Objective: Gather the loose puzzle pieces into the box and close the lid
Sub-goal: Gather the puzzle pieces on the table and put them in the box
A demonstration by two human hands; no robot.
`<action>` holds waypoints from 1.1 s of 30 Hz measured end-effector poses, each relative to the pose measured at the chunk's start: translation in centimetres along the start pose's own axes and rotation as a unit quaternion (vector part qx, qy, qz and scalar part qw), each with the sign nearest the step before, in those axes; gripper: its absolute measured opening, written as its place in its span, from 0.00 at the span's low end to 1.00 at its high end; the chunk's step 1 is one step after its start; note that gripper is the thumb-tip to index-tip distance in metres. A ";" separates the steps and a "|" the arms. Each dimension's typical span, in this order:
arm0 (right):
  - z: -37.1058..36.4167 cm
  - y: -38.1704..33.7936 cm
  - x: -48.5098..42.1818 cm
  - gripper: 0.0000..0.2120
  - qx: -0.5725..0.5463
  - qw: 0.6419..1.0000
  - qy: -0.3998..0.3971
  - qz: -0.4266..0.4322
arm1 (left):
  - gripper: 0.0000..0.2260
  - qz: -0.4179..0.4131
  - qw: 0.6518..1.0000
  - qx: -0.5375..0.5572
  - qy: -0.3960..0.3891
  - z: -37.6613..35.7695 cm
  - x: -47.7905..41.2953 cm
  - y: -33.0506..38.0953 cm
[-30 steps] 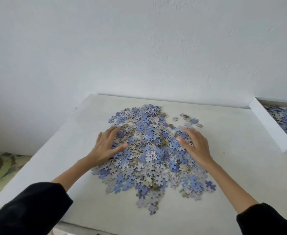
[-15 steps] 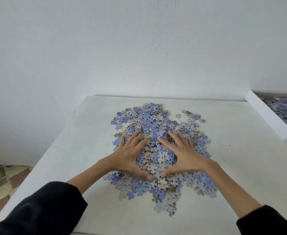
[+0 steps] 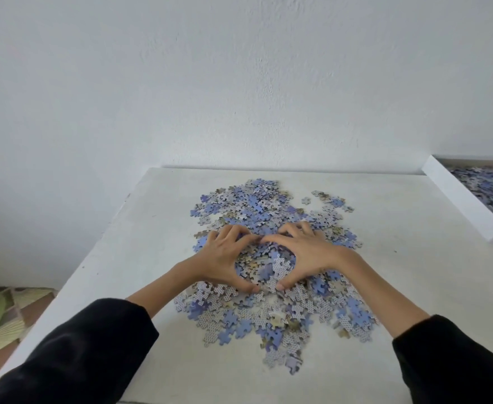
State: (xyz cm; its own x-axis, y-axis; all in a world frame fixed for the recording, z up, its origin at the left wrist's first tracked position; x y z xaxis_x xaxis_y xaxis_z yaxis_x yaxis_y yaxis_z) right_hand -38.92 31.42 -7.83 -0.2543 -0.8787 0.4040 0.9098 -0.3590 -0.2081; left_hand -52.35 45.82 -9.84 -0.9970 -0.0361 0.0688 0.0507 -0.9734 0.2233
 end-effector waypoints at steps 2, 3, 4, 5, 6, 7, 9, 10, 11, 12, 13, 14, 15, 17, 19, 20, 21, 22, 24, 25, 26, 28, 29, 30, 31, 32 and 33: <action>-0.2 -0.3 0.0 0.34 -0.028 0.999 0.032 0.015 | 0.44 0.003 0.999 0.015 0.039 -0.3 0.2 0.0; -0.5 -0.4 0.1 0.30 -0.044 0.998 0.050 0.022 | 0.39 0.006 0.998 0.022 0.058 -0.4 0.4 0.0; -0.8 -0.5 0.1 0.27 -0.059 0.995 0.071 0.029 | 0.37 0.007 0.997 0.024 0.074 -0.7 0.5 0.0; -1.1 -0.4 0.1 0.25 -0.070 0.992 0.095 0.034 | 0.35 0.007 0.996 0.021 0.088 -0.9 0.6 -0.1; -1.4 -0.3 0.1 0.23 -0.078 0.989 0.121 0.036 | 0.34 0.006 0.995 0.016 0.096 -1.2 0.6 -0.1; -1.7 -0.1 0.1 0.22 -0.085 0.985 0.144 0.038 | 0.34 0.006 0.995 0.012 0.099 -1.4 0.7 -0.2; -2.0 0.2 0.1 0.18 -0.098 0.977 0.181 0.052 | 0.39 0.009 0.996 0.010 0.091 -1.6 0.5 -0.3; -2.0 0.2 0.1 0.16 -0.110 0.972 0.198 0.060 | 0.42 0.015 0.996 0.008 0.084 -1.5 0.4 -0.5; -2.0 0.3 0.2 0.14 -0.125 0.966 0.216 0.067 | 0.45 0.021 0.997 0.004 0.077 -1.4 0.3 -0.7; -2.0 0.3 0.2 0.14 -0.141 0.959 0.235 0.071 | 0.47 0.028 0.997 -0.003 0.074 -1.3 0.3 -0.9; -2.0 0.4 0.2 0.13 -0.155 0.953 0.252 0.070 | 0.47 0.034 0.997 -0.007 0.072 -1.2 0.3 -1.2; -2.0 0.6 0.2 0.12 -0.165 0.947 0.267 0.066 | 0.48 0.040 0.996 -0.008 0.074 -1.1 0.3 -1.4; -1.9 0.8 0.3 0.12 -0.173 0.942 0.279 0.061 | 0.47 0.043 0.996 -0.004 0.079 -1.1 0.4 -1.6; -1.8 1.1 0.5 0.11 -0.200 0.932 0.299 0.054 | 0.43 0.043 0.994 0.010 0.099 -1.1 0.4 -1.7; -1.6 1.2 0.8 0.12 -0.237 0.919 0.309 0.057 | 0.40 0.043 0.992 0.025 0.113 -1.1 0.5 -1.5; -1.5 1.3 0.9 0.13 -0.251 0.914 0.313 0.058 | 0.41 0.041 0.992 0.033 0.112 -1.0 0.5 -1.3; -1.5 1.3 0.9 0.13 -0.262 0.910 0.317 0.057 | 0.43 0.037 0.993 0.039 0.104 -1.0 0.6 -1.1; -1.5 1.4 0.9 0.14 -0.273 0.906 0.320 0.056 | 0.46 0.031 0.995 0.043 0.085 -1.1 0.6 -0.9; -1.5 1.6 0.8 0.13 -0.290 0.898 0.326 0.052 | 0.53 0.016 0.998 0.055 0.017 -1.1 0.8 -0.5; -1.5 1.7 0.8 0.13 -0.295 0.896 0.329 0.049 | 0.55 0.012 0.997 0.067 -0.023 -1.1 0.8 -0.4; -1.5 1.7 0.8 0.13 -0.298 0.894 0.332 0.048 | 0.55 0.009 0.995 0.080 -0.061 -1.0 0.9 -0.4; -1.5 1.7 0.7 0.14 -0.298 0.892 0.337 0.051 | 0.55 -0.004 0.989 0.085 -0.118 -0.9 1.2 -0.4; -1.6 1.7 0.7 0.13 -0.297 0.891 0.339 0.053 | 0.56 -0.013 0.988 0.073 -0.135 -0.9 1.3 -0.4; -1.6 1.7 0.7 0.13 -0.297 0.890 0.341 0.054 | 0.57 -0.022 0.988 0.055 -0.142 -1.0 1.4 -0.4; -1.6 1.8 0.7 0.13 -0.296 0.889 0.344 0.054 | 0.58 -0.028 0.989 0.037 -0.141 -1.1 1.4 -0.4; -1.6 1.8 0.7 0.12 -0.295 0.889 0.346 0.053 | 0.57 -0.032 0.990 0.026 -0.134 -1.2 1.5 -0.4; -1.6 1.8 0.7 0.12 -0.293 0.889 0.349 0.052 | 0.56 -0.036 0.992 0.021 -0.122 -1.2 1.5 -0.5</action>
State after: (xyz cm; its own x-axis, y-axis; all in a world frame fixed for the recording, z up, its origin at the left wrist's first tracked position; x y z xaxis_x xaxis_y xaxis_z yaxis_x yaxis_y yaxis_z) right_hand -38.00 29.65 -9.39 -0.5058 -0.8247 -0.2529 0.6653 -0.1863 -0.7229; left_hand -53.92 46.01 -11.01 -0.9542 0.0935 0.2841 -0.0122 -0.9612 0.2755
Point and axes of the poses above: each hand's wrist, its own x-axis away from the middle knuckle, its own z-axis out of the back of the hand, y = z × x, the point moved 2 cm from there along -x, towards the middle knuckle, and after that the axes turned 3 degrees about -y, right-handed, at the moved point
